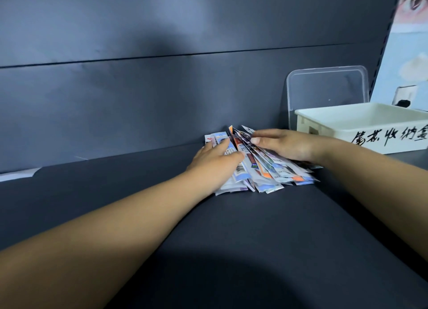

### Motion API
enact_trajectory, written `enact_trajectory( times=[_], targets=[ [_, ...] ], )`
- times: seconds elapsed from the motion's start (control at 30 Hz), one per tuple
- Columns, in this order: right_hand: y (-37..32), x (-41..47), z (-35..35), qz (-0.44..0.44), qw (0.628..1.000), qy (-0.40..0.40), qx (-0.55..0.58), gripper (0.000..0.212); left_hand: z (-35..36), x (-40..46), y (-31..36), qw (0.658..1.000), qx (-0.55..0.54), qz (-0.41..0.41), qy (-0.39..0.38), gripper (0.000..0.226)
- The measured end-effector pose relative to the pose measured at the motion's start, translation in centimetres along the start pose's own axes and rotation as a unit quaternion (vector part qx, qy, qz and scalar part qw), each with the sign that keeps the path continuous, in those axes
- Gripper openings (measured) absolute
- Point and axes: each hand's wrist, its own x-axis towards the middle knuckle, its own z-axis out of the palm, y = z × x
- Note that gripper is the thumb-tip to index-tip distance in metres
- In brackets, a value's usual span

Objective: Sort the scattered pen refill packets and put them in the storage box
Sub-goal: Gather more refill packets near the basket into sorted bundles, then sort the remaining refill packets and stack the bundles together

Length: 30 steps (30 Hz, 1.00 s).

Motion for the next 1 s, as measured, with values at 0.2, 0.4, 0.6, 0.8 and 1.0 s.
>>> enact_trajectory(
  times=[0.2,0.4,0.6,0.8,1.0],
  targets=[
    [0.4,0.8,0.3,-0.027,0.998,0.049,0.032,0.040,0.5,1.2,-0.3,0.999,0.027,-0.013,0.011,0.066],
    [0.4,1.0,0.0,-0.061,0.991,0.111,0.044,0.019,-0.5,0.5,-0.2,0.982,-0.145,0.010,0.121,0.033],
    [-3.8,-2.6,0.8,-0.133,0.975,0.165,0.071,0.034,-4.3,-4.2,-0.7,0.959,-0.199,0.054,0.195,0.027],
    [-14.3,-7.0,6.3,-0.244,0.966,0.061,0.066,0.025,-13.0,-13.3,-4.5,0.971,-0.105,0.104,0.189,0.030],
    [-28.4,-11.2,15.3,-0.350,0.936,-0.033,-0.028,0.019,-23.9,-23.3,-13.3,0.969,-0.027,0.067,0.237,0.030]
  ],
)
